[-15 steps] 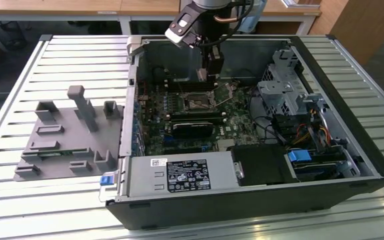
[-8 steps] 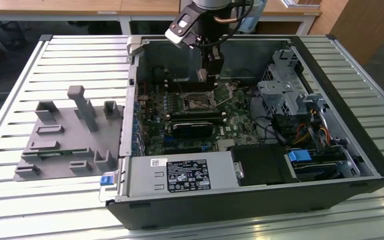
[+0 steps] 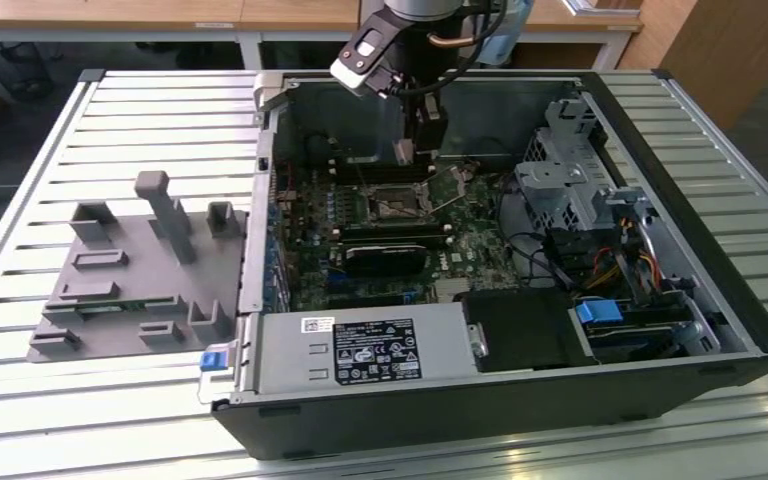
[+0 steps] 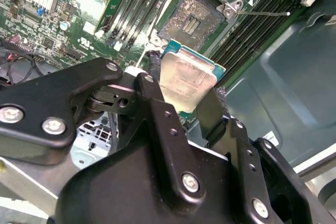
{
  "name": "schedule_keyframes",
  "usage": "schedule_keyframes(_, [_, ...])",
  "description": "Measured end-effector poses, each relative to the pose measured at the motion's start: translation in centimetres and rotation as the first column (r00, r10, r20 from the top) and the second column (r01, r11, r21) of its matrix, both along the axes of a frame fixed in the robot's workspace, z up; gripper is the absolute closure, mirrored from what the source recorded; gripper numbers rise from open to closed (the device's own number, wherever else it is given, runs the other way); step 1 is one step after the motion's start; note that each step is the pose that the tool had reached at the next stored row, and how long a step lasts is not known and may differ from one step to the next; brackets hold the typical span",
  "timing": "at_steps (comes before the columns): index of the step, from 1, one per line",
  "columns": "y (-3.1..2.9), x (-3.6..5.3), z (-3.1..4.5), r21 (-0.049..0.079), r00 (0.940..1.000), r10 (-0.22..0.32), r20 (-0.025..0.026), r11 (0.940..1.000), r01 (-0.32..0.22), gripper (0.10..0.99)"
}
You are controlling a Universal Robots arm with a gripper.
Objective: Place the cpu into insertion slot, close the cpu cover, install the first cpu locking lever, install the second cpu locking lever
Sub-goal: 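Place the cpu into insertion slot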
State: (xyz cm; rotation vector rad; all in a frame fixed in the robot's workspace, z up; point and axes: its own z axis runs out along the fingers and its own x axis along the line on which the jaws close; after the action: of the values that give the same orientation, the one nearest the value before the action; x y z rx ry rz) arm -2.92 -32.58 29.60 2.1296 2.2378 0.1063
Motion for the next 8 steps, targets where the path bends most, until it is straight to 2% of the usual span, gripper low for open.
schedule_keyframes(3, [0.0,0.0,-0.08,-0.01,1.0,0.0,-0.0002,0.9999,0.0,0.561])
schedule_keyframes(8, [0.0,0.01,-0.18,-0.019,1.0,0.0,-0.0001,0.9998,0.0,0.561])
